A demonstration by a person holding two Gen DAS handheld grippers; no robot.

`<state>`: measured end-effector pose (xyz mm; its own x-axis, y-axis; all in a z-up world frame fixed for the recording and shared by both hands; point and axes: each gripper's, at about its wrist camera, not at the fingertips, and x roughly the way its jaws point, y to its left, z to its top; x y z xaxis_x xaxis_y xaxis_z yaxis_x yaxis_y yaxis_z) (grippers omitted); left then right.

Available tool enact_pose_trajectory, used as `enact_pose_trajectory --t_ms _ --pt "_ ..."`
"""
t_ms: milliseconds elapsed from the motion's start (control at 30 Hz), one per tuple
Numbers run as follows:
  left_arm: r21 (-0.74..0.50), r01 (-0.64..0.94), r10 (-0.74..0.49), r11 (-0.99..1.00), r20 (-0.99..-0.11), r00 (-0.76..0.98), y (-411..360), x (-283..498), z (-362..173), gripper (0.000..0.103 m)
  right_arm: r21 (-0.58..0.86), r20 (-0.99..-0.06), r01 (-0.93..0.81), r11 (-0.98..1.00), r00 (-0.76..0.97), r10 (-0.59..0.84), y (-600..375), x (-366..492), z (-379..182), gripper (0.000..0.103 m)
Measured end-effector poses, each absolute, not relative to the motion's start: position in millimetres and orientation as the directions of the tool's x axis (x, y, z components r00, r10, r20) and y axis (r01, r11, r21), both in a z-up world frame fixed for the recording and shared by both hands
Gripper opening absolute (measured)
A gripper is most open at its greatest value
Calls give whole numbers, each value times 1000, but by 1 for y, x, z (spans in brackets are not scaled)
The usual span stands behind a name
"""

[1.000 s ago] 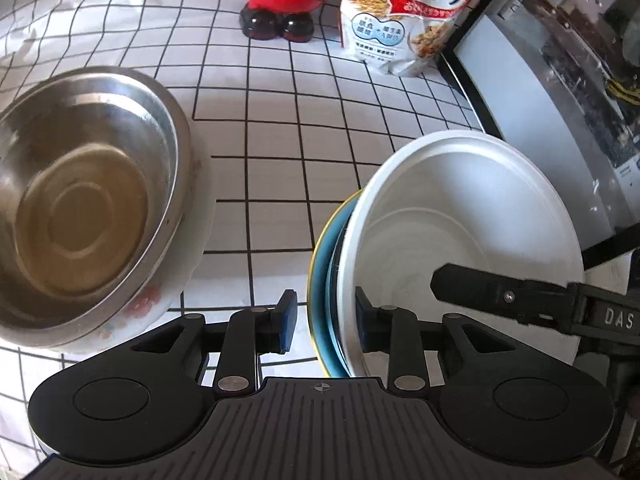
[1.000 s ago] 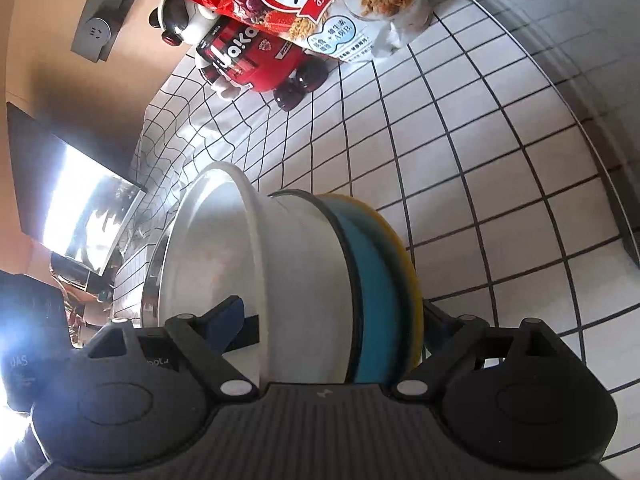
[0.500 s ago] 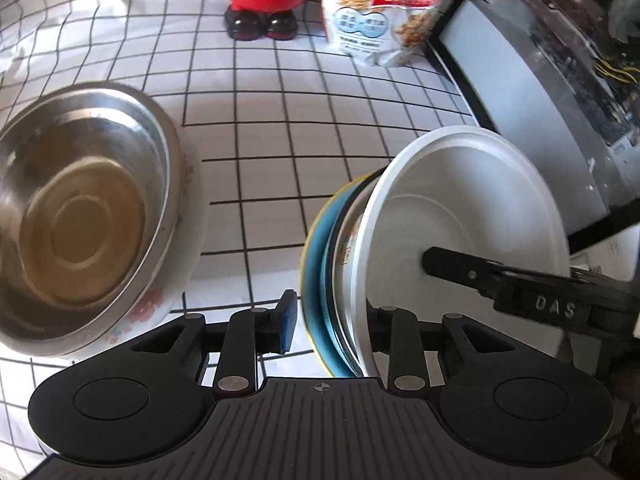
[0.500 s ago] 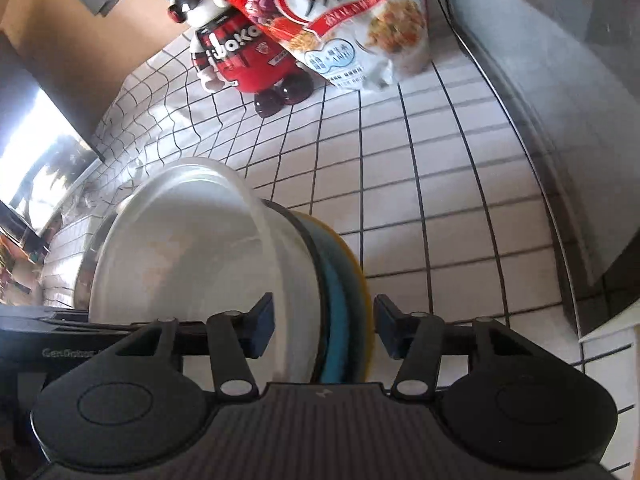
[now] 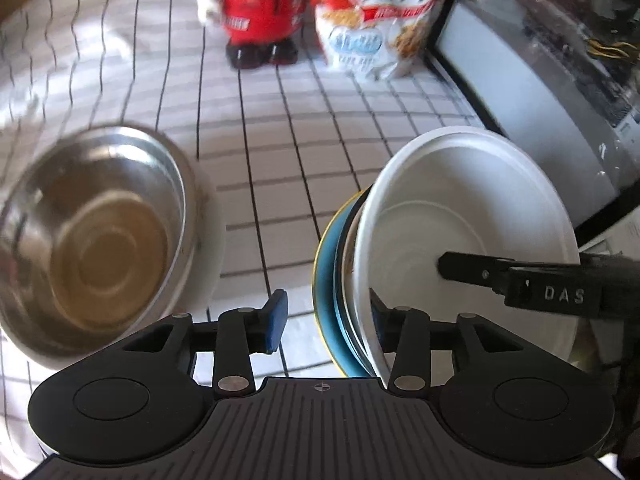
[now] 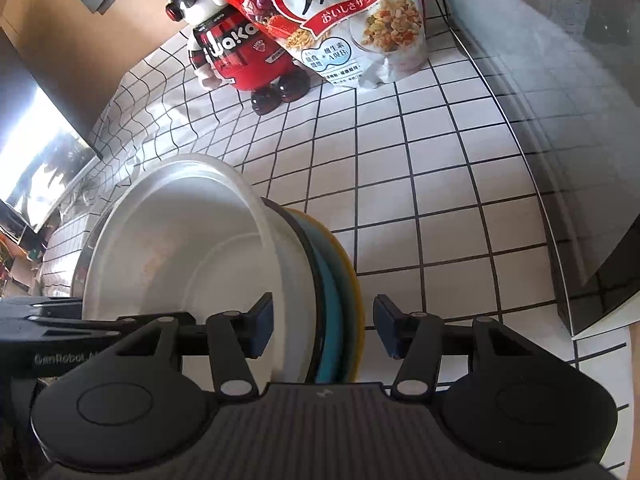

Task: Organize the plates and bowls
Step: 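Carry the nested bowls over the steel bowl on the floral plate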

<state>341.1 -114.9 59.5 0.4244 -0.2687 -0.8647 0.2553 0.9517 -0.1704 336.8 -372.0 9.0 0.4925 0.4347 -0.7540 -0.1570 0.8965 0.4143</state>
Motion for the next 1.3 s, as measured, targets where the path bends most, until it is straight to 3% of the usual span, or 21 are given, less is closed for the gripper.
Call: enact_pose_trajectory --t_ms 100,500,667,800,900,1300 --pt "-197 268 -312 943 -802 510 -109 322 54 56 357 -784 -166 919 481 392 -367 336 16 53" --pt "-504 208 -535 838 -687 492 -94 330 24 58 268 -825 -208 941 455 335 -351 341 23 54" --pt "-560 220 -585 798 -637 502 -92 333 16 63 295 -821 -221 930 439 364 -350 340 20 54" --pt "-551 230 -587 802 -659 471 -94 339 17 61 357 -808 -198 913 425 408 -353 339 13 54" --pt "-524 212 -559 825 -705 437 -97 345 19 53 398 -796 -179 900 419 436 -356 341 11 55" --pt "-510 103 -518 854 -815 261 -101 361 20 54 555 -748 -134 821 351 563 -370 350 -2 56"
